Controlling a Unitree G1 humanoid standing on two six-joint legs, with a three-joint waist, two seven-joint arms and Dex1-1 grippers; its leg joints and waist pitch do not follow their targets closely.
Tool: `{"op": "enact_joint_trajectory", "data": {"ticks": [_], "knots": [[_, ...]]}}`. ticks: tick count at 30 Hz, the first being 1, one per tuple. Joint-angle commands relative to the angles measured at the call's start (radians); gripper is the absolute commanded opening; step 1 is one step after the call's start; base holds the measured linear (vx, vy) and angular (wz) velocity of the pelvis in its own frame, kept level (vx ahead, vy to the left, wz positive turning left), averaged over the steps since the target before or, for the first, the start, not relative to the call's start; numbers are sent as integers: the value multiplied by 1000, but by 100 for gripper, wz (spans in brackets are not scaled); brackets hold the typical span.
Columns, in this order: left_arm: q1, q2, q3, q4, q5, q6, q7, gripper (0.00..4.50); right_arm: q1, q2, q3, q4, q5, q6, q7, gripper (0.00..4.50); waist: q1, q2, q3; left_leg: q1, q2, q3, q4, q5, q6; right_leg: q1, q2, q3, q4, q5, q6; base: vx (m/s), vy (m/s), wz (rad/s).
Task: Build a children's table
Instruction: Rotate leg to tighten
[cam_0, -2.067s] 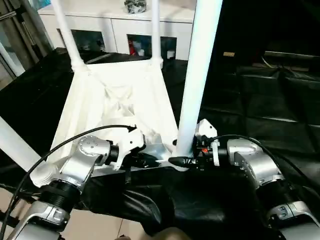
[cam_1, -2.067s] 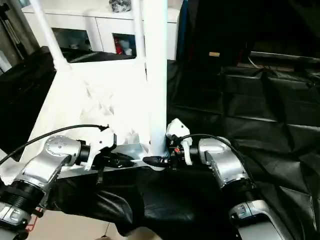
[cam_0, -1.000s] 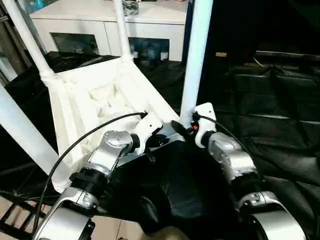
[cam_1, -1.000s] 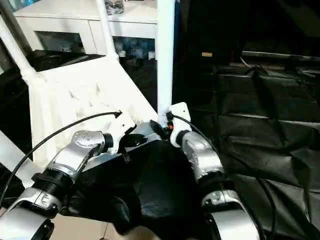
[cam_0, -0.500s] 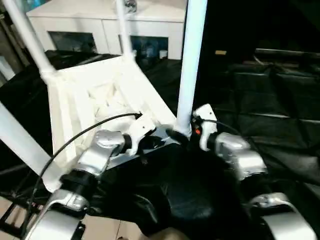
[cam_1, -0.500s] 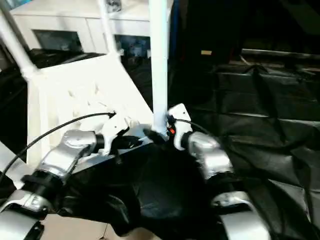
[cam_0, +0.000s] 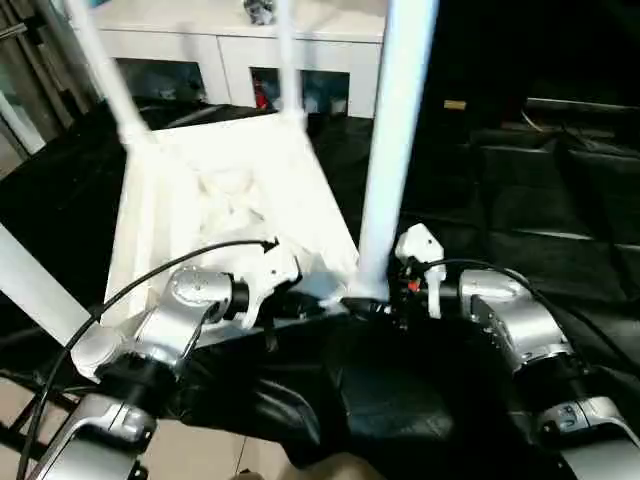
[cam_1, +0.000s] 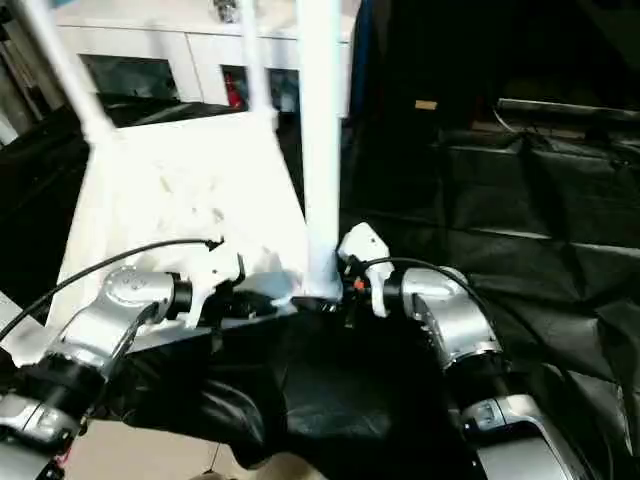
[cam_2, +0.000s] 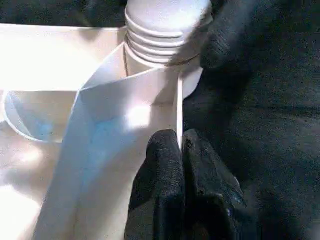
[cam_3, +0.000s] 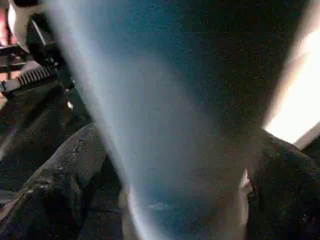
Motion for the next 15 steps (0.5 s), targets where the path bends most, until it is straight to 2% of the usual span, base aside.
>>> {"op": "enact_joint_trajectory", "data": {"ticks": [1, 3, 4, 7, 8, 12, 14, 15], "knots": [[1, -6, -7, -33, -42, -7, -31, 0, 5, -6, 4, -21, 7, 12, 16, 419, -2, -3, -64, 2, 12, 10, -54, -173, 58, 60, -39, 27, -60, -76, -269, 0, 0, 0], [5, -3, -6, -38, -43, -7, -39, 0, 9, -12, 10, -27, 4, 17, 31, 419, -2, -4, -65, 2, 11, 9, -54, -168, 57, 61, -39, 27, -59, -65, -270, 0, 0, 0], [5, -2, -5, -38, -42, -8, -40, 0, 11, -13, 13, -29, 3, 17, 34, 394, -2, -4, -65, 1, 11, 9, -53, -164, 57, 62, -39, 27, -58, -61, -269, 0, 0, 0], [7, -1, -2, -38, -39, -8, -44, 0, 14, -20, 21, -33, 3, 19, 44, 374, -2, -7, -67, -1, 9, 9, -52, -151, 60, 65, -40, 26, -57, -53, -266, 0, 0, 0], [9, 3, -2, -41, -40, -7, -46, 0, 17, -27, 28, -36, 3, 20, 52, 350, -2, -8, -66, -1, 10, 9, -52, -148, 62, 64, -40, 26, -58, -56, -265, 0, 0, 0], [13, 10, -3, -46, -44, -5, -48, 0, 23, -44, 41, -38, 2, 22, 82, 330, 0, -9, -67, -2, 11, 9, -50, -131, 72, 63, -40, 26, -57, -56, -262, 0, 0, 0], [18, 15, -3, -48, -43, -6, -46, 0, 24, -43, 39, -37, -1, 24, 83, 297, 0, -9, -67, -3, 11, 9, -49, -127, 75, 62, -40, 26, -55, -52, -265, 0, 0, 0], [19, 16, -4, -48, -43, -7, -45, 0, 24, -41, 39, -37, -1, 25, 82, 297, 0, -10, -68, -3, 10, 10, -48, -125, 76, 62, -40, 26, -55, -49, -265, 0, 0, 0]]}}
